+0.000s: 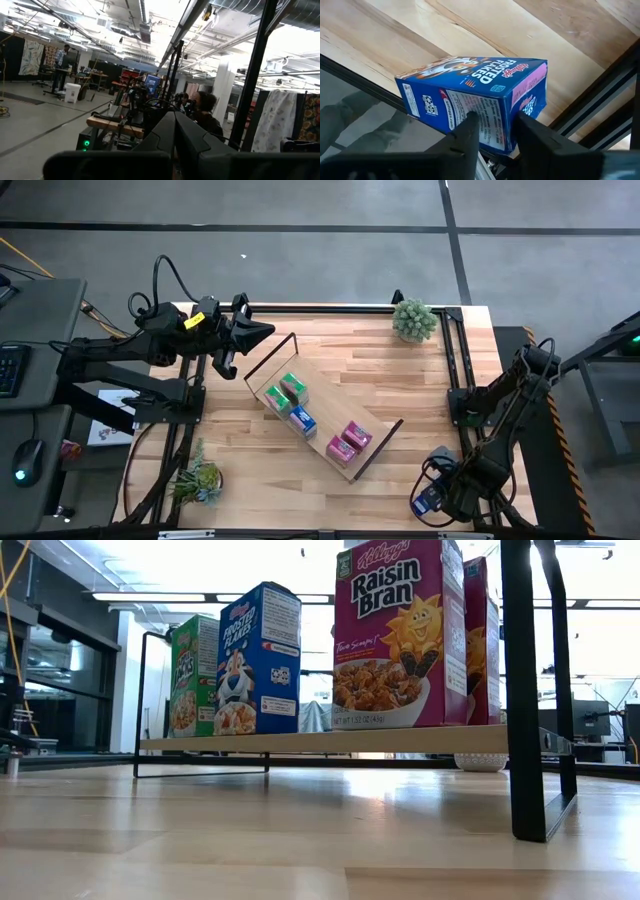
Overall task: Stack cereal on shelf
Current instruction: Put the blue cereal box on the shelf aligned with the other blue cereal box
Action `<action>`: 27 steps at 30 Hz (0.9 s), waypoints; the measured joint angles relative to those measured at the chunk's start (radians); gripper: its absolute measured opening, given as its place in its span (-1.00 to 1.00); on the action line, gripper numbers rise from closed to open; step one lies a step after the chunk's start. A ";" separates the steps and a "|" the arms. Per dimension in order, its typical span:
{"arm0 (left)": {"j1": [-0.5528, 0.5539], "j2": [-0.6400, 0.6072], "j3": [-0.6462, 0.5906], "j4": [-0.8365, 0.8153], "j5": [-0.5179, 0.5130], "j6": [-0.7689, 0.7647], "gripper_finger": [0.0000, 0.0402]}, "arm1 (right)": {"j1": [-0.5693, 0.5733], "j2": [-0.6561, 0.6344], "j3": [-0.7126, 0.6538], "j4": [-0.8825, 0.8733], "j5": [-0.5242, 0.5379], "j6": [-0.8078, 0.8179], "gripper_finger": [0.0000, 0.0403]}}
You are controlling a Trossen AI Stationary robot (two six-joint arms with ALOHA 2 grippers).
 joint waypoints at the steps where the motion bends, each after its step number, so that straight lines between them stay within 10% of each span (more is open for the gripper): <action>1: 0.000 0.000 0.000 0.000 0.000 0.000 -1.00 | 0.000 0.000 0.000 -0.002 0.000 0.002 -0.49; 11: 0.000 0.000 0.000 0.000 0.000 0.000 -1.00 | 0.000 0.000 0.000 -0.004 0.020 0.015 -0.96; 27: 0.000 0.000 0.000 0.001 0.000 0.000 -1.00 | 0.000 -0.004 0.135 -0.155 0.032 -0.118 -1.00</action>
